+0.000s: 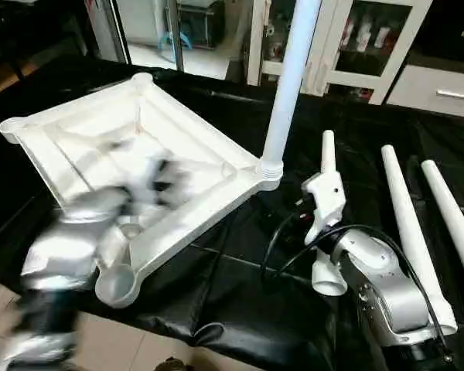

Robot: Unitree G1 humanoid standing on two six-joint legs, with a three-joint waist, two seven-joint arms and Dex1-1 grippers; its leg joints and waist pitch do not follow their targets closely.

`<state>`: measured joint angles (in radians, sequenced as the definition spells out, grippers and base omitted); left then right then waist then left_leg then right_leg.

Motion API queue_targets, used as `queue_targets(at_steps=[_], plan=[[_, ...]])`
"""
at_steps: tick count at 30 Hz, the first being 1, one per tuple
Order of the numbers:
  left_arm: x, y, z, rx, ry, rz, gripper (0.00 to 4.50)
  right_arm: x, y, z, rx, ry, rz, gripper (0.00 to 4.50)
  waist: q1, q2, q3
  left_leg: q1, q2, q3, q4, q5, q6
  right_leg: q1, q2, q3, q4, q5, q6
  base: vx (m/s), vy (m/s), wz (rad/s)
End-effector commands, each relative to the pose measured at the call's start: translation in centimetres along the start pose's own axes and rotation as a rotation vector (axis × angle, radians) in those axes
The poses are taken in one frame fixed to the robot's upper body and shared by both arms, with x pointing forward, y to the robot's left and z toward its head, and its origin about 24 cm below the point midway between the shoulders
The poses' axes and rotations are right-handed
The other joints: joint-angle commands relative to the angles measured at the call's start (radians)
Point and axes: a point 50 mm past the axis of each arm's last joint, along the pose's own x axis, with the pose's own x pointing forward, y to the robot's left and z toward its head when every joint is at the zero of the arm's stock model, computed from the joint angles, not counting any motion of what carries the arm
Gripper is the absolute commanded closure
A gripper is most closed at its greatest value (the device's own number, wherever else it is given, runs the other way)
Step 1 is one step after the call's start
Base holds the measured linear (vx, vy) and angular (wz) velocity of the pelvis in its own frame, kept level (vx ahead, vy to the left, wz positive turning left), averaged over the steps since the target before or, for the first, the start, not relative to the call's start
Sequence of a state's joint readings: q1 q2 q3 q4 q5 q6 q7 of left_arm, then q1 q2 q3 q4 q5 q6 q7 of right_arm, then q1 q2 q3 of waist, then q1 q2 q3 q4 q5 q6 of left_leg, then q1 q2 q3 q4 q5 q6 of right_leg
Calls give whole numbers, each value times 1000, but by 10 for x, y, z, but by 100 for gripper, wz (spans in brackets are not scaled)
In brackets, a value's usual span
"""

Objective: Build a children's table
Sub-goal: Rotate table base

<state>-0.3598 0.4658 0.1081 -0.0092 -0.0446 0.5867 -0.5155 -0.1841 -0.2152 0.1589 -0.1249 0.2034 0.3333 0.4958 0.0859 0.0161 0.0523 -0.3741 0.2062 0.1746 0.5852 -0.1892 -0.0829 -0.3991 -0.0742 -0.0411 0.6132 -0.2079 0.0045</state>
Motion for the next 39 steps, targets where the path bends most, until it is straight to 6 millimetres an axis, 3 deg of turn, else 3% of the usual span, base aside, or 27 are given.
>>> queue_targets(at_steps=[1, 2, 3, 4, 8, 9, 10, 13, 14, 17, 22, 25, 27, 28, 30, 35, 39], plan=[[-15, 23, -4, 35, 51, 145, 240, -2, 8, 1, 0, 17, 63, 58, -3, 8, -60, 17, 17, -7, -73, -165, -13, 44, -41, 34, -59, -20, -161, 0, 0, 0], [-15, 23, -4, 35, 51, 145, 230, -2, 8, 1, 0, 17, 63, 58, -2, 10, -60, 17, 17, -6, -73, -158, -14, 43, -42, 35, -59, -16, -159, 0, 0, 0], [-37, 44, -15, 62, 141, 237, 218, -4, 17, 1, -8, 43, 143, 58, 0, 6, -62, 20, 18, -6, -71, -150, -17, 41, -42, 34, -57, -2, -164, 0, 0, 0], [-37, 44, -15, 62, 141, 237, 207, -4, 17, 1, -8, 43, 143, 58, 0, 7, -61, 14, 17, -8, -72, -133, -13, 45, -41, 33, -53, 18, -161, 0, 0, 0], [-71, 63, -28, 72, 271, 303, 189, -10, 29, 2, 5, 84, 272, 58, 1, 8, -57, 19, 18, -7, -76, -170, -17, 37, -41, 33, -58, -25, -162, 0, 0, 0], [-83, 68, -34, 87, 332, 311, 176, -13, 32, 3, 13, 101, 323, 58, 2, -2, -56, 21, 19, -6, -77, -189, -19, 36, -43, 34, -59, -54, -165, 0, 0, 0], [-83, 68, -34, 87, 332, 311, 167, -13, 32, 3, 13, 101, 323, 58, 5, 3, -54, 17, 21, -10, -80, -197, -18, 38, -44, 34, -59, -73, -159, 0, 0, 0], [-103, 71, -47, 109, 451, 300, 143, -21, 35, 4, 21, 152, 407, 58, 4, 1, -51, 22, 21, -9, -83, -233, -21, 30, -44, 36, -65, -116, -147, 0, 0, 0], [-109, 67, -53, 104, 505, 253, 132, -24, 33, 3, 8, 180, 421, 58, 4, -3, -50, 22, 20, -9, -83, -241, -22, 30, -44, 36, -66, -127, -145, 0, 0, 0], [-112, 56, -60, 84, 555, 160, 110, -24, 30, 3, -3, 188, 410, 58, 6, 0, -49, 25, 21, -11, -87, -279, -32, 25, -45, 37, -70, -168, -144, 0, 0, 0], [-92, 21, -60, 22, 494, -66, 59, -23, 21, 6, -16, 190, 373, 58, 14, -3, -51, 29, 21, -12, -88, -293, -43, 23, -46, 39, -69, -163, -149, 0, 0, 0], [-78, 4, -57, 8, 448, -160, 40, -21, 17, 7, -24, 190, 339, 58, 16, -7, -55, 25, 17, -11, -85, -268, -50, 29, -44, 38, -64, -121, -151, 0, 0, 0], [-70, -5, -56, 1, 425, -205, 26, -20, 14, 7, -29, 191, 312, 58, 18, -7, -57, 30, 17, -9, -82, -265, -51, 28, -45, 38, -66, -118, -150, 0, 0, 0], [-62, -15, -56, -17, 409, -248, 11, -20, 10, 7, -35, 186, 278, 58, 20, -9, -58, 26, 16, -9, -82, -245, -51, 33, -46, 38, -63, -104, -151, 0, 0, 0], [-55, -25, -56, -23, 403, -290, 4, -19, 3, 8, -42, 177, 211, 58, 21, -3, -61, 25, 15, -9, -79, -221, -55, 34, -45, 37, -60, -70, -153, 0, 0, 0], [-38, -45, -58, -26, 394, -358, 4, -16, -18, 10, -56, 164, 35, 58, 17, -5, -63, 25, 10, -7, -75, -216, -58, 38, -42, 37, -60, -66, -160, 0, 0, 0], [-21, -64, -58, 1, 376, -390, 4, -17, -26, 14, -41, 141, -32, 58, 17, -1, -65, 27, 11, -6, -71, -198, -54, 39, -39, 36, -59, -37, -157, 0, 0, 0]])
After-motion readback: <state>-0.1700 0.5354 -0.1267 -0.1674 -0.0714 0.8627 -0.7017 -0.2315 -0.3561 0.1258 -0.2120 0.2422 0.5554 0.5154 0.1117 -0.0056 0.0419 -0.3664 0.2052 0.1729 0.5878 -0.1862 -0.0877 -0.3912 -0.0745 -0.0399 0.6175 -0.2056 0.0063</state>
